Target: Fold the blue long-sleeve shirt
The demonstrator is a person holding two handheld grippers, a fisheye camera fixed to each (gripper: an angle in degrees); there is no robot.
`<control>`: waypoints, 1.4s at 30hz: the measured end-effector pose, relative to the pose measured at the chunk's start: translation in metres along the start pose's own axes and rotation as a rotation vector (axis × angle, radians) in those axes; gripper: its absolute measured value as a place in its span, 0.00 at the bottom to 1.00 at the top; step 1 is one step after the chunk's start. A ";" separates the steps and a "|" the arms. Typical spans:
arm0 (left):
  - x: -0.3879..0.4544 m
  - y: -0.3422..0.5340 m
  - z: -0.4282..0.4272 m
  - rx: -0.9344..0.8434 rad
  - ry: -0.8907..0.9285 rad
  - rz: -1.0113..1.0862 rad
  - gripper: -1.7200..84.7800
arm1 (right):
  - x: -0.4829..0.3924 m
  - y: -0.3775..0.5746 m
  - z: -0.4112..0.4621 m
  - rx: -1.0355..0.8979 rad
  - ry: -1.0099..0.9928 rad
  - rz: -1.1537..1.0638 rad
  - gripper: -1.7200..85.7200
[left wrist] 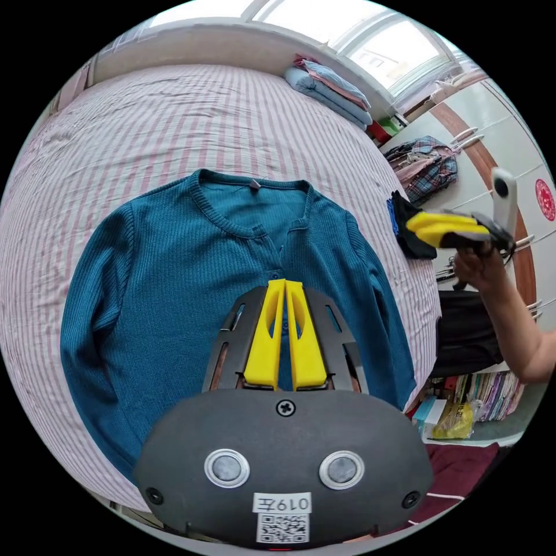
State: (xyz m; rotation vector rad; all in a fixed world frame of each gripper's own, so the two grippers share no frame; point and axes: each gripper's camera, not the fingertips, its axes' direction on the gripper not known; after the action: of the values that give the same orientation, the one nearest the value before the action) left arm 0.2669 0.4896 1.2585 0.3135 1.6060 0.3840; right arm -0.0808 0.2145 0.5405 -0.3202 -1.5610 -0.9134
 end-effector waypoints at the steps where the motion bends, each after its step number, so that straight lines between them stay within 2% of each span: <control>1: 0.007 0.003 0.003 -0.015 -0.016 0.027 0.03 | 0.005 -0.016 0.007 -0.030 0.000 -0.028 0.10; 4: 0.021 0.009 0.018 -0.042 -0.103 0.103 0.03 | 0.023 -0.082 0.048 -0.224 -0.024 -0.140 0.11; 6: 0.024 0.009 0.030 -0.063 -0.093 0.129 0.03 | 0.030 -0.114 0.077 -0.371 -0.007 -0.227 0.14; 12: 0.023 0.008 0.059 -0.088 -0.067 0.145 0.03 | 0.042 -0.143 0.134 -0.749 -0.078 -0.324 0.15; 15: 0.019 0.007 0.064 -0.081 -0.043 0.136 0.03 | 0.046 -0.150 0.142 -0.833 -0.157 -0.312 0.14; 20: 0.020 0.002 0.071 -0.085 -0.040 0.149 0.03 | 0.061 -0.168 0.146 -0.809 -0.347 -0.179 0.14; 25: 0.026 -0.004 0.077 -0.092 -0.058 0.170 0.03 | 0.084 -0.166 0.152 -0.767 -0.426 -0.001 0.11; 28: 0.028 -0.008 0.080 -0.093 -0.054 0.166 0.03 | 0.088 -0.159 0.145 -0.681 -0.373 0.035 0.07; 31: 0.031 -0.012 0.082 -0.094 -0.059 0.167 0.03 | 0.077 -0.155 0.133 -0.557 -0.256 -0.032 0.03; 33: 0.034 -0.015 0.083 -0.098 -0.066 0.168 0.03 | 0.056 -0.148 0.131 -0.531 -0.152 -0.156 0.03; 37: 0.041 -0.023 0.086 -0.110 -0.081 0.170 0.03 | 0.034 -0.133 0.132 -0.522 -0.012 -0.249 0.06; 40: 0.045 -0.032 0.079 -0.063 -0.100 0.150 0.03 | 0.029 -0.116 0.102 -0.346 0.030 -0.194 0.06; 42: 0.047 -0.039 0.076 -0.034 -0.112 0.126 0.03 | 0.028 -0.088 0.076 -0.201 0.144 -0.107 0.03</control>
State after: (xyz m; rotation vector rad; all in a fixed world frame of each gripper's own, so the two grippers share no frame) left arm 0.3402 0.4791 1.1953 0.4050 1.4728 0.4820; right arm -0.2000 0.2028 0.5385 -0.3079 -1.3668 -1.1553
